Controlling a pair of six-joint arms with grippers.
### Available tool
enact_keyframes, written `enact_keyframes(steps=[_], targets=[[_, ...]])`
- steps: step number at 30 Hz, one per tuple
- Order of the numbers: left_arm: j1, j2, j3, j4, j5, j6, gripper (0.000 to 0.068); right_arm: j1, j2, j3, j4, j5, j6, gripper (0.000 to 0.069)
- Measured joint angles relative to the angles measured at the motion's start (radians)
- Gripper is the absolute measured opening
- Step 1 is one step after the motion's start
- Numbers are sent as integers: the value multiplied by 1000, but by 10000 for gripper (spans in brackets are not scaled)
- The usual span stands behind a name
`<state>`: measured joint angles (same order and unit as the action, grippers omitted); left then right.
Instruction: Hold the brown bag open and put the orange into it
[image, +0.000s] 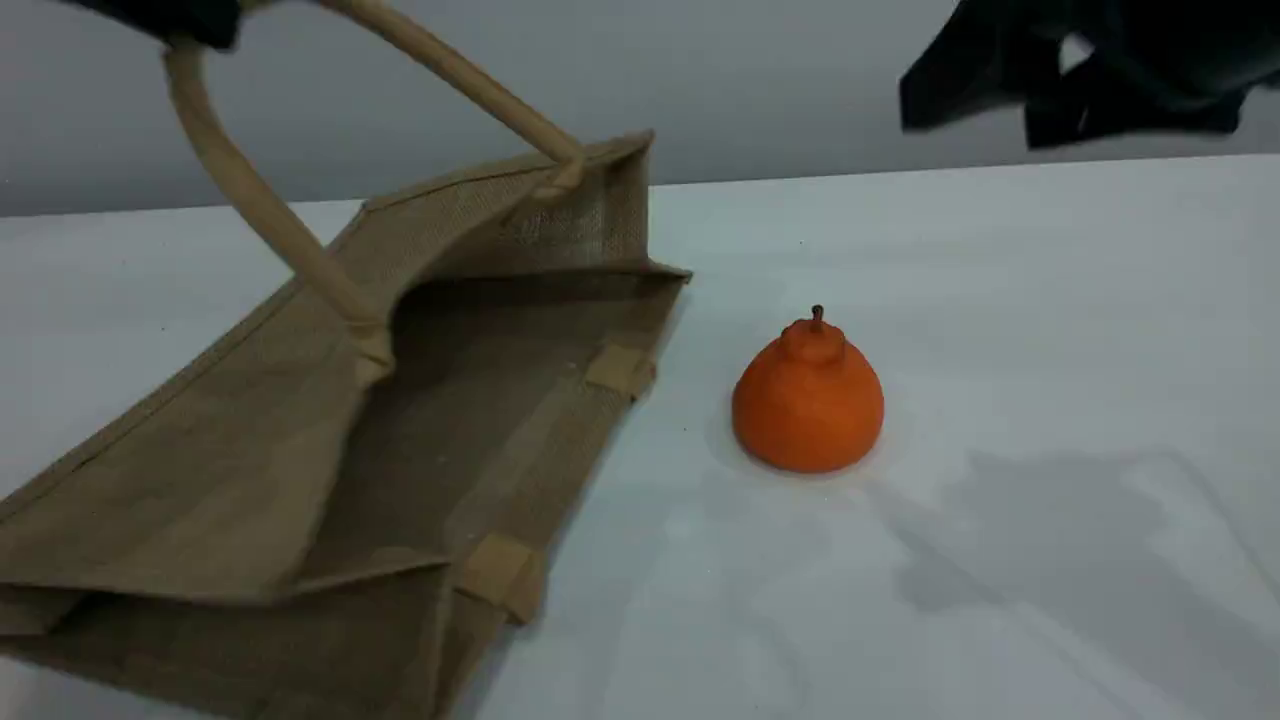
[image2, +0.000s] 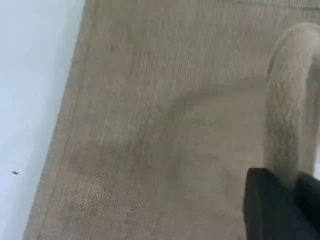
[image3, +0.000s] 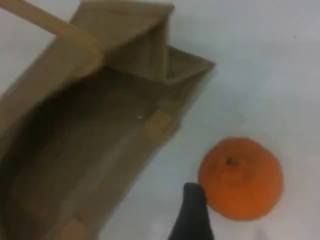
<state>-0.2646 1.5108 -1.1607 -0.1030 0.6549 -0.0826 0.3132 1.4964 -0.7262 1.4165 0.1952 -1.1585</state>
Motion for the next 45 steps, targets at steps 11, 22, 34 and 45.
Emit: enact_keyframes(steps=[11,22,34,45], targets=[[-19,-83,-78,-5,128,3,88,8,236,-88,17,2,-61,509],[-19,-77,-117,-3,117,3,88,31,448,-226,119,104,-151,509],[-19,-77,-117,-2,119,3,88,77,529,-283,173,-88,-185,509],[-19,-77,-117,-2,119,3,88,77,585,-348,174,-97,-203,509]])
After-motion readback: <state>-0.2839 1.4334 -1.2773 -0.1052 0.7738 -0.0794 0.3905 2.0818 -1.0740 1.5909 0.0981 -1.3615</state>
